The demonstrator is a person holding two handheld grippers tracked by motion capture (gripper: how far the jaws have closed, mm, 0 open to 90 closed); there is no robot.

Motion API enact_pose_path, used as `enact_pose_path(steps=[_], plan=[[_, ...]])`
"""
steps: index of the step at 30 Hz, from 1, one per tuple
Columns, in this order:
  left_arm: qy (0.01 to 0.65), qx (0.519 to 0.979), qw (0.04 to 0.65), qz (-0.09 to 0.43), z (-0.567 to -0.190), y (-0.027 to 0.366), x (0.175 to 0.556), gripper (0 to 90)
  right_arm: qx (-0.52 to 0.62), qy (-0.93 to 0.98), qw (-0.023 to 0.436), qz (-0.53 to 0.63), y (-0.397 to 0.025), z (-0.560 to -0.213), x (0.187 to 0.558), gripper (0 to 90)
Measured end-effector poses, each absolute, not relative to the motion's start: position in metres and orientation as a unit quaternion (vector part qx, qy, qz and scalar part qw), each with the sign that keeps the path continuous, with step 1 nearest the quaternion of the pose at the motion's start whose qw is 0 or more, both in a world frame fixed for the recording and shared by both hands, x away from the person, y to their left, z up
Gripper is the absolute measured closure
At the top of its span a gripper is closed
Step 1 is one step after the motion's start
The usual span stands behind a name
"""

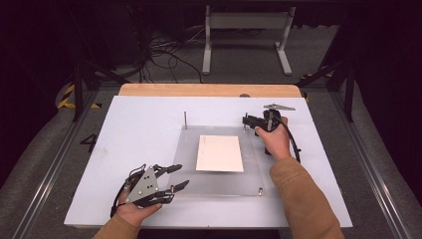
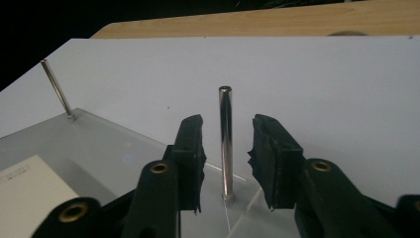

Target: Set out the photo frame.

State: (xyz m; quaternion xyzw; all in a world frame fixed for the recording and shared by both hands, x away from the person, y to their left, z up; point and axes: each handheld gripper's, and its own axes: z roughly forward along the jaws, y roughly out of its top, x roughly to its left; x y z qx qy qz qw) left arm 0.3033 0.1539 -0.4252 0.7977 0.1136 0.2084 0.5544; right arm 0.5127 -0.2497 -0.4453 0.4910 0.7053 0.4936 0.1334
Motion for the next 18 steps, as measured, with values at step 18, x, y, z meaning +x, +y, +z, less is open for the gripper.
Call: enact_pose_path(steps=[18], plan=[[0.123,0.801,0.548,0.204,-0.418,0.153,0.304,48.1,0.376,0.73,0.152,0.551,-0.277,-0.399,0.413,47.5]])
